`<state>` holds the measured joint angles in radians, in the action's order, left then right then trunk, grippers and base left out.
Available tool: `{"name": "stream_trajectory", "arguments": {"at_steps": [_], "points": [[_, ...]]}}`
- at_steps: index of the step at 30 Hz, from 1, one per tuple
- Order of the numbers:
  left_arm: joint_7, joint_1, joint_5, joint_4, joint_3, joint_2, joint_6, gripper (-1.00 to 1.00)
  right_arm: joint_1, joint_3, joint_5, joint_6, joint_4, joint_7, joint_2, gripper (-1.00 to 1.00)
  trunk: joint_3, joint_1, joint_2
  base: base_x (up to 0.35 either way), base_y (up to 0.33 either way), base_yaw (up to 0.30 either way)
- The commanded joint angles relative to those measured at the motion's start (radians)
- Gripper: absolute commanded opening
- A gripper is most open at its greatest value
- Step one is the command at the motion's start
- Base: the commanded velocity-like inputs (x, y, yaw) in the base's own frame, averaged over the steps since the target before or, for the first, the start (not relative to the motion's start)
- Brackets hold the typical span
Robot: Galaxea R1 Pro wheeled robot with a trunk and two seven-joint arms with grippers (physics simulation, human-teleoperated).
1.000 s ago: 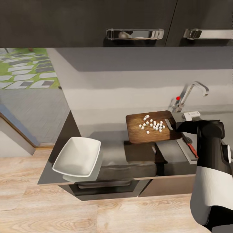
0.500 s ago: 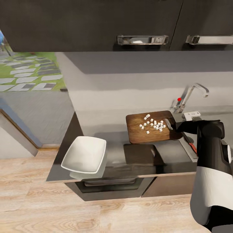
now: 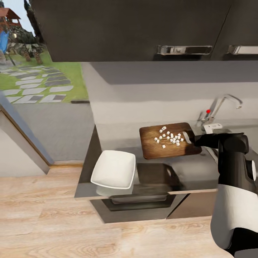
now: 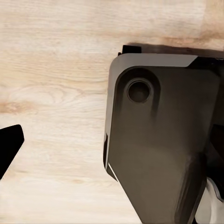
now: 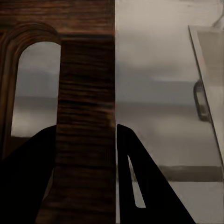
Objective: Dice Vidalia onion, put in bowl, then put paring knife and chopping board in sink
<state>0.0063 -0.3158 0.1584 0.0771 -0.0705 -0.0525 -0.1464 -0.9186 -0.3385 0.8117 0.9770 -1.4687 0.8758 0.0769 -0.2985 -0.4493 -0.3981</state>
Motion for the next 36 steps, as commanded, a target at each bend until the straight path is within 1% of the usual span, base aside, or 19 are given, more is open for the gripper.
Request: {"name": "stream_trajectory", "arguments": {"at_steps": [1, 7, 17, 22, 24, 26, 27, 28, 31, 36], "points": [[0.000, -0.002, 0.009, 0.004, -0.008, 0.000, -0.007, 1.00, -0.002, -0.001, 0.006, 0.005, -0.001, 0.011, 0.000, -1.00, 0.000, -0.001, -0.002, 0.080, 0.308, 0.000], [0.000, -0.002, 0.009, 0.004, -0.008, 0.000, -0.007, 1.00, -0.001, -0.001, 0.006, 0.005, -0.001, 0.011, 0.000, -1.00, 0.009, -0.001, -0.002, 0.097, 0.309, 0.000], [0.000, -0.002, 0.009, 0.004, -0.008, 0.000, -0.007, 1.00, -0.001, -0.001, 0.006, 0.005, 0.000, 0.011, 0.000, -1.00, 0.025, -0.001, -0.002, 0.009, 0.306, 0.000], [0.000, -0.002, 0.009, 0.004, -0.008, 0.000, -0.007, 1.00, -0.001, 0.004, 0.006, 0.004, 0.002, 0.011, 0.000, -1.00, 0.027, -0.001, -0.002, 0.000, 0.070, 0.000], [0.000, -0.002, 0.009, 0.004, -0.008, 0.000, -0.007, 1.00, -0.001, 0.019, 0.008, 0.003, 0.002, 0.010, 0.000, -1.00, 0.027, -0.001, -0.002, 0.000, 0.008, 0.000], [0.000, -0.002, 0.009, 0.004, -0.008, 0.000, -0.007, 1.00, -0.002, 0.077, 0.015, 0.003, 0.002, 0.009, 0.001, -1.00, 0.027, -0.001, -0.002, 0.000, 0.003, 0.000], [0.000, -0.002, 0.009, 0.004, -0.008, 0.000, -0.007, 1.00, -0.002, 0.099, 0.018, 0.003, 0.002, 0.009, 0.000, -1.00, 0.027, -0.001, -0.002, 0.000, 0.000, 0.000], [0.000, -0.002, 0.009, 0.004, -0.008, 0.000, -0.007, 1.00, -0.002, 0.111, 0.020, 0.003, 0.002, 0.008, 0.000, -1.00, 0.027, -0.001, -0.002, 0.000, 0.000, 0.000], [0.000, -0.002, 0.009, 0.004, -0.008, 0.000, -0.007, 1.00, -0.002, 0.120, 0.021, 0.003, 0.002, 0.007, 0.001, -1.00, 0.027, -0.001, -0.002, 0.000, 0.000, 0.000], [0.000, -0.002, 0.009, 0.004, -0.008, 0.000, -0.007, 1.00, -0.001, 0.124, 0.021, 0.003, 0.002, 0.006, 0.001, -1.00, 0.027, -0.001, -0.002, 0.000, 0.000, 0.000]]}}
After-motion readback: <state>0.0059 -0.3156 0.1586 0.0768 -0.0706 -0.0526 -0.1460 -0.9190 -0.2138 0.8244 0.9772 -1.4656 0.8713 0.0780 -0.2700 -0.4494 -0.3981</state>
